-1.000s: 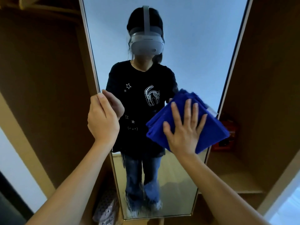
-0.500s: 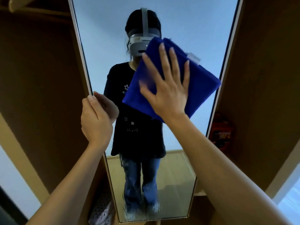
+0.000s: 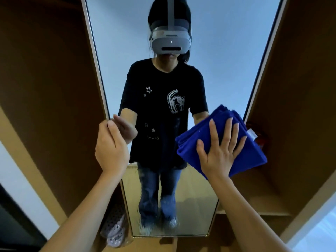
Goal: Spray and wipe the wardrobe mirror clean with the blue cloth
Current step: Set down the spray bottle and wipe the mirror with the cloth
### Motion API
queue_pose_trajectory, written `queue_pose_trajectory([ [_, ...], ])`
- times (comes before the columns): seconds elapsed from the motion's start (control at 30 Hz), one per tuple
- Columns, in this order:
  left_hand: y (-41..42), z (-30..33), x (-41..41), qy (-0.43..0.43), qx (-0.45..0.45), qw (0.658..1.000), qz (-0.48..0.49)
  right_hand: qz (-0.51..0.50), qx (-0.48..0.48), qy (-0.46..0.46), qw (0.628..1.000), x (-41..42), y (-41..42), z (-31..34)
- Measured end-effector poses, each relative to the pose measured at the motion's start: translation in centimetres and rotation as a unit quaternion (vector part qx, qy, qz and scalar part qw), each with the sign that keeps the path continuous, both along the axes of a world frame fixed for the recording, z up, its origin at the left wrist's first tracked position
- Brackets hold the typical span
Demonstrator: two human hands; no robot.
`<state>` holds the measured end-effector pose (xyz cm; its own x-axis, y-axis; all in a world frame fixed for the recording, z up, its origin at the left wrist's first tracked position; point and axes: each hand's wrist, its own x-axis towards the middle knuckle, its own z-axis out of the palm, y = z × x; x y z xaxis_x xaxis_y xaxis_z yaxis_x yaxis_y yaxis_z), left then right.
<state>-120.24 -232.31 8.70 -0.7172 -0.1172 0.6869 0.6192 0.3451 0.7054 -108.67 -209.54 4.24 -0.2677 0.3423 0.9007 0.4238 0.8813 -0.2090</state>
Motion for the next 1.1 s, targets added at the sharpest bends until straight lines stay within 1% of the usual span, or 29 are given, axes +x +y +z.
queue_pose_trajectory([
  [0.1, -0.5, -3.0, 0.4, -0.015, -0.048, 0.999, -0.001, 0.009, -0.007, -0.007, 1.000, 0.2, -0.2, -2.4],
  [0.2, -0.9, -6.4, 1.3, -0.043, -0.088, 0.995, -0.026, 0.022, -0.010, -0.033, 0.999, 0.6, -0.6, -5.8],
  [0.3, -1.1, -8.2, 2.0, -0.057, -0.104, 0.993, -0.027, 0.039, 0.002, -0.105, 0.994, 1.2, -0.9, -9.6],
  [0.37, -1.0, -8.4, 1.9, -0.069, -0.105, 0.992, -0.021, 0.056, 0.046, -0.176, 0.982, 1.6, -0.6, -11.4],
  [0.4, -0.9, -8.4, 1.8, -0.071, -0.108, 0.992, -0.015, 0.060, 0.068, -0.204, 0.975, 1.8, -0.4, -11.7],
  [0.47, -0.8, -8.5, 1.8, -0.069, -0.111, 0.991, -0.007, 0.063, 0.096, -0.231, 0.966, 2.0, 0.0, -11.4],
  [0.53, -0.7, -8.6, 1.9, -0.075, -0.112, 0.991, -0.004, 0.071, 0.123, -0.231, 0.963, 2.2, 0.1, -10.0],
  [0.6, -0.7, -8.6, 2.1, -0.080, -0.113, 0.990, -0.005, 0.083, 0.147, -0.205, 0.964, 1.9, -0.2, -7.7],
  [0.7, -0.8, -8.6, 2.4, -0.074, -0.101, 0.992, -0.028, 0.094, 0.124, -0.152, 0.976, 0.9, -1.0, -3.3],
  [0.8, -0.7, -8.8, 2.4, -0.072, -0.094, 0.992, -0.041, 0.086, 0.138, -0.151, 0.975, 0.4, -1.5, -1.8],
  [0.9, -0.3, -9.6, 2.0, -0.082, -0.094, 0.992, -0.034, 0.091, 0.191, -0.167, 0.963, 0.2, -1.4, -3.6],
  [0.97, 0.0, -10.3, 1.6, -0.089, -0.097, 0.991, -0.022, 0.108, 0.225, -0.197, 0.948, 0.0, -1.4, -6.2],
  [1.03, 0.3, -10.8, 1.4, -0.098, -0.095, 0.990, -0.024, 0.126, 0.239, -0.238, 0.933, -0.1, -1.6, -9.8],
  [1.1, 0.5, -11.1, 1.3, -0.103, -0.100, 0.989, -0.020, 0.145, 0.229, -0.273, 0.923, 0.1, -1.9, -13.4],
])
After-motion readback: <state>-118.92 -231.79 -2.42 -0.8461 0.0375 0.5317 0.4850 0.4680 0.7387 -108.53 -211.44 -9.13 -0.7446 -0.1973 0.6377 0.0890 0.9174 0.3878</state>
